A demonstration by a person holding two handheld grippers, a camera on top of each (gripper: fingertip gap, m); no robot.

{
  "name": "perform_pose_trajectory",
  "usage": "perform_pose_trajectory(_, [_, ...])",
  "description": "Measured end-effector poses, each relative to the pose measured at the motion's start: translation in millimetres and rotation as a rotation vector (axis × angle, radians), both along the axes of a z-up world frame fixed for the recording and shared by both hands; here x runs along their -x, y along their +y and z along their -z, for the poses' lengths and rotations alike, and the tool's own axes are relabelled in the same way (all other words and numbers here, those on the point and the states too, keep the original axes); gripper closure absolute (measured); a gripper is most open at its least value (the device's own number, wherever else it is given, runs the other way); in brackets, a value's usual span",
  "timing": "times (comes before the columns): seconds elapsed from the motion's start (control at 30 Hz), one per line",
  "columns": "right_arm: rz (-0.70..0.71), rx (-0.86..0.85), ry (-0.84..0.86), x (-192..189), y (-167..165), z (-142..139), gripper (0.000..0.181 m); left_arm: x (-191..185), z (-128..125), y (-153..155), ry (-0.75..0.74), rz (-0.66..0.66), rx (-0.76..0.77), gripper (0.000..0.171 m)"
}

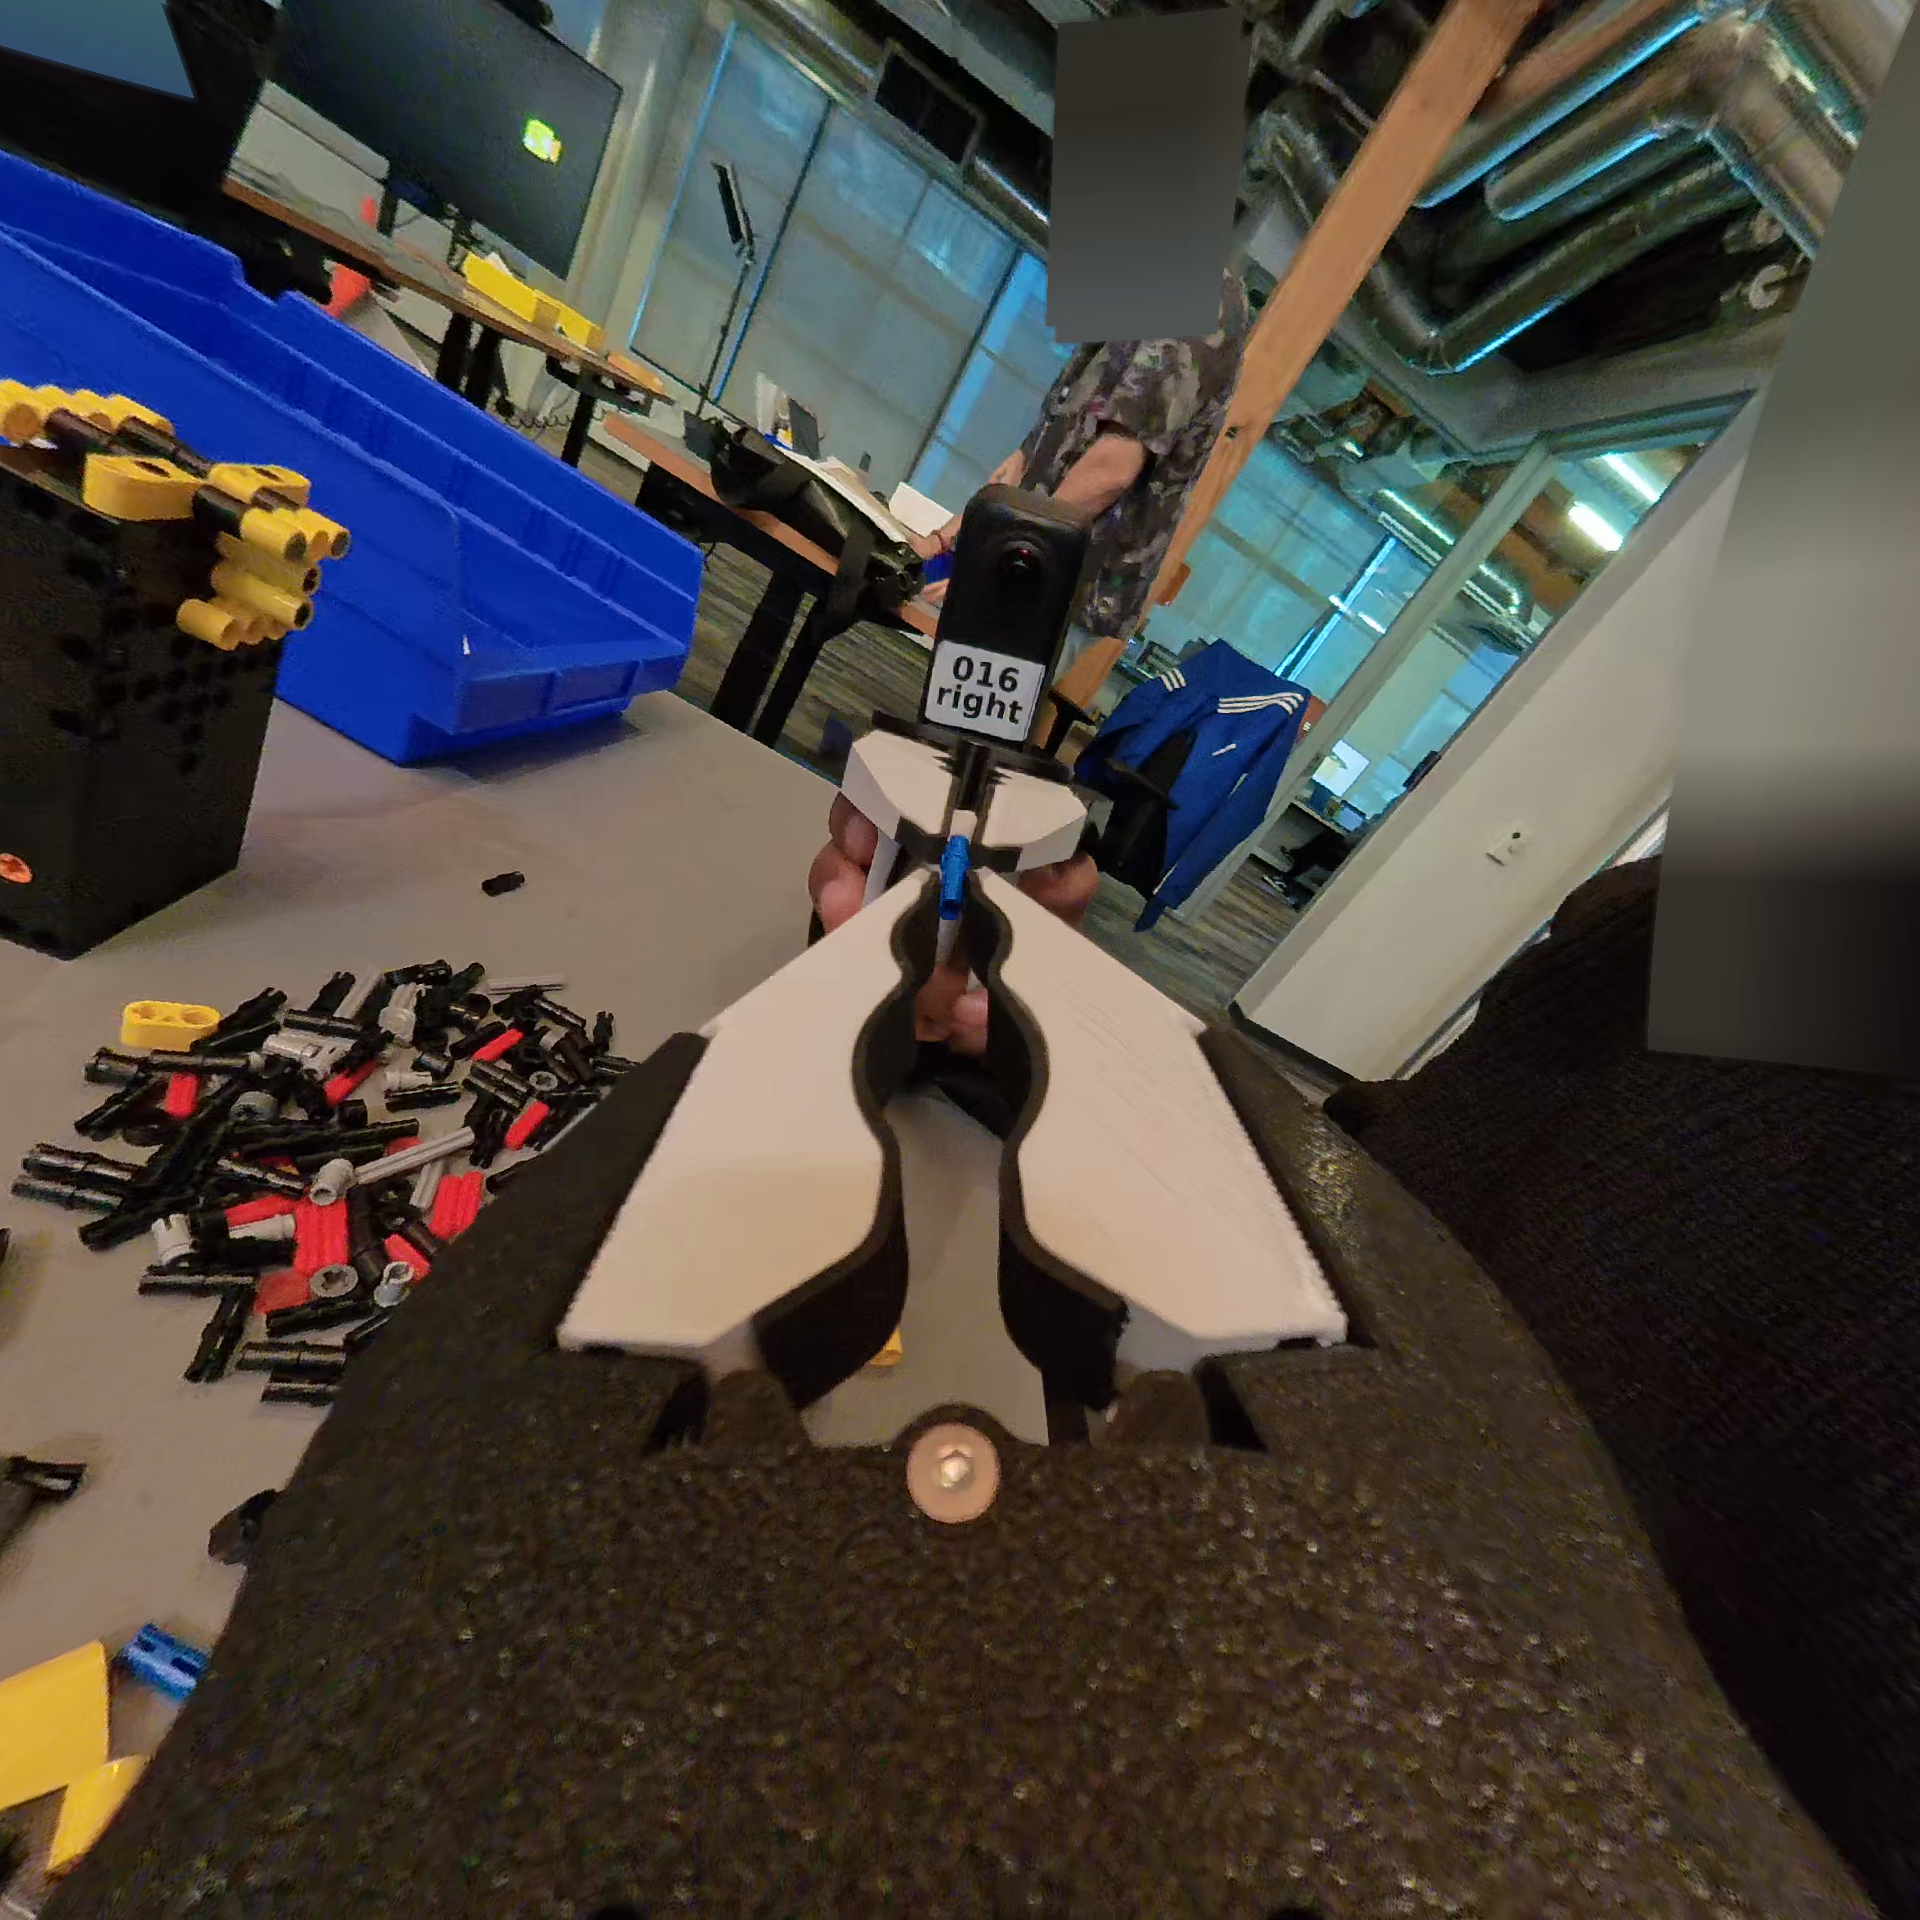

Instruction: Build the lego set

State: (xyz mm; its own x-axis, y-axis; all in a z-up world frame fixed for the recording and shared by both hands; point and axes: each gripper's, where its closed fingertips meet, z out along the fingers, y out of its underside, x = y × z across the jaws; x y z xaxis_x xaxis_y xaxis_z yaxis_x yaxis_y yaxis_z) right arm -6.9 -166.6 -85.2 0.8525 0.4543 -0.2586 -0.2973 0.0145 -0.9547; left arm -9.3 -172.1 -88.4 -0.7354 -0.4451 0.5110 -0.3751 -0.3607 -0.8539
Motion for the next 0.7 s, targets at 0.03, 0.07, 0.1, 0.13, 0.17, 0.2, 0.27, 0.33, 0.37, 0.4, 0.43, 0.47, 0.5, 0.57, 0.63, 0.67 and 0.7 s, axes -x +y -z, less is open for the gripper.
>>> perform_pose_trajectory(0.03, [-0.002,-0.002,-0.001,0.5,0.1,-0.2,0.176,0.7,-0.3,0.0,0.003,0.011,0.006,0.167])
perform_pose_trajectory(0.07, [0.001,-0.005,-0.004,0.6,0.3,-0.5,0.176,0.9,-0.4,0.5,0.009,0.017,0.012,0.167])
perform_pose_trajectory(0.1, [0.014,-0.009,-0.011,-0.1,1.3,-0.6,0.176,0.4,0.4,1.5,0.013,0.018,0.011,0.167])
perform_pose_trajectory(0.13, [0.035,-0.010,-0.018,-1.9,2.8,-0.6,0.173,0.5,1.8,2.4,0.017,0.021,0.005,0.167])
perform_pose_trajectory(0.17, [0.055,-0.009,-0.023,-3.4,4.6,0.0,0.160,1.3,3.1,3.3,0.018,0.027,-0.005,0.167])
perform_pose_trajectory(0.2, [0.062,-0.006,-0.030,-3.2,5.8,0.9,0.149,2.4,4.3,4.2,0.018,0.033,-0.016,0.167])
perform_pose_trajectory(0.27, [0.033,0.009,-0.068,5.3,7.1,5.3,0.143,6.4,8.5,5.7,0.033,0.058,-0.048,0.167])
perform_pose_trajectory(0.33, [-0.003,0.030,-0.132,16.4,8.3,12.5,0.144,10.2,15.1,9.0,0.056,0.075,-0.084,0.167])
perform_pose_trajectory(0.37, [-0.007,0.045,-0.169,19.6,9.5,16.9,0.148,12.2,17.1,11.2,0.070,0.085,-0.087,0.167])
perform_pose_trajectory(0.4, [0.002,0.057,-0.208,20.7,10.8,20.7,0.157,14.4,17.9,13.0,0.082,0.098,-0.081,0.167])
perform_pose_trajectory(0.43, [0.020,0.060,-0.244,20.5,11.7,22.8,0.164,16.8,18.3,14.2,0.093,0.115,-0.072,0.167])
perform_pose_trajectory(0.47, [0.038,0.051,-0.270,20.0,12.0,22.5,0.169,19.0,19.0,14.8,0.102,0.131,-0.066,0.168])
perform_pose_trajectory(0.5, [0.048,0.036,-0.281,19.8,11.3,20.7,0.172,20.8,20.6,14.9,0.112,0.145,-0.067,0.168])
perform_pose_trajectory(0.57, [0.047,0.018,-0.281,20.2,10.0,18.3,0.173,22.9,23.8,13.4,0.128,0.164,-0.076,0.168])
perform_pose_trajectory(0.63, [0.037,0.020,-0.295,23.2,10.1,19.7,0.173,24.4,24.4,10.7,0.137,0.182,-0.073,0.168])
perform_pose_trajectory(0.67, [0.034,0.025,-0.305,24.5,10.6,21.2,0.173,25.3,24.2,9.3,0.137,0.190,-0.069,0.168])
perform_pose_trajectory(0.7, [0.033,0.028,-0.311,25.2,10.9,22.0,0.173,25.2,24.8,8.7,0.140,0.191,-0.072,0.168])
